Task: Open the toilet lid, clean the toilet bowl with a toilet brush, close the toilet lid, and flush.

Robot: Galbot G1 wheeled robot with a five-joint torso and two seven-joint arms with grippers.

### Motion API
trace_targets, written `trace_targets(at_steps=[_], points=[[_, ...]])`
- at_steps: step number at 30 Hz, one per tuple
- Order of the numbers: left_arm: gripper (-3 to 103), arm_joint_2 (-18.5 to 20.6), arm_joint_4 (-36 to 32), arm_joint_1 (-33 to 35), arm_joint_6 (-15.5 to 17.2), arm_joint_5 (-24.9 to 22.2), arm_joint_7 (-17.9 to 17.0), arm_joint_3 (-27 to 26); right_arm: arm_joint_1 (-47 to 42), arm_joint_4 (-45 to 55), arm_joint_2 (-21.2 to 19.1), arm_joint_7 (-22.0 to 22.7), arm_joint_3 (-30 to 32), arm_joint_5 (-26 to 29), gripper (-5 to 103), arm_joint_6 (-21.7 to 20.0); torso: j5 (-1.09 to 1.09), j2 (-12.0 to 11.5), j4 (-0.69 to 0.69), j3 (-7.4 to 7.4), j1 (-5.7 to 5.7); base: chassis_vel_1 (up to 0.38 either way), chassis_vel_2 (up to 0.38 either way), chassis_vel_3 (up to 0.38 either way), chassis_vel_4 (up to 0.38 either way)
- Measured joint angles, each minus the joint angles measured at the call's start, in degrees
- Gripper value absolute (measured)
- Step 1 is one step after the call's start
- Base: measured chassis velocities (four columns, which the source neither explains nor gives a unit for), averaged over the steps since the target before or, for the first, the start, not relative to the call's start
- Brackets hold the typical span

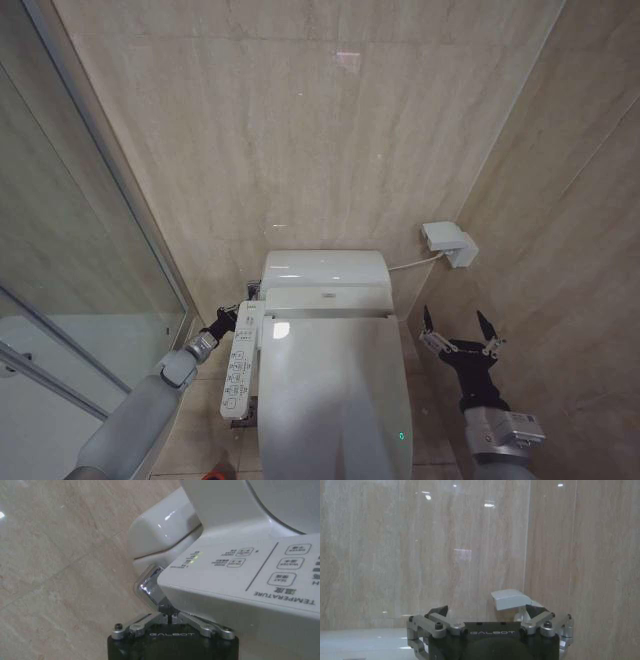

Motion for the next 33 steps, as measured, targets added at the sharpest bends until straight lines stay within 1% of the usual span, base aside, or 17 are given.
trace_targets(at_steps=[5,6,7,16,33], points=[[0,0.12,0.01,-0.09,0.0,-0.09,-0.06,-0.11,0.0,0.0,0.0,0.0,0.0,0.0,100,0.0,0.01,0.0,0.02,0.0,0.0,0.0,0.0,0.0,0.0],[0,0.19,0.0,-0.12,-0.01,-0.19,-0.16,-0.21,0.0,0.0,0.0,0.0,0.0,0.0,100,0.0,0.07,0.01,0.03,-0.01,0.0,0.0,0.0,0.0,0.0],[0,0.22,-0.02,-0.14,-0.01,-0.25,-0.25,-0.25,0.0,0.0,0.0,0.0,0.0,0.0,100,0.0,0.07,0.02,0.02,-0.02,-0.01,0.0,0.0,0.0,0.0],[0,0.4,-0.38,-0.17,-0.03,-0.35,-0.41,-0.35,0.0,0.0,0.0,0.0,0.0,0.0,100,0.0,0.03,0.03,0.01,-0.02,-0.01,0.0,0.0,0.0,0.0],[0,0.51,-0.75,0.36,0.0,-0.25,-0.31,-0.73,0.0,0.0,0.0,0.0,0.0,0.0,100,0.0,0.02,0.01,0.0,-0.01,0.0,0.0,0.0,0.0,0.0]])
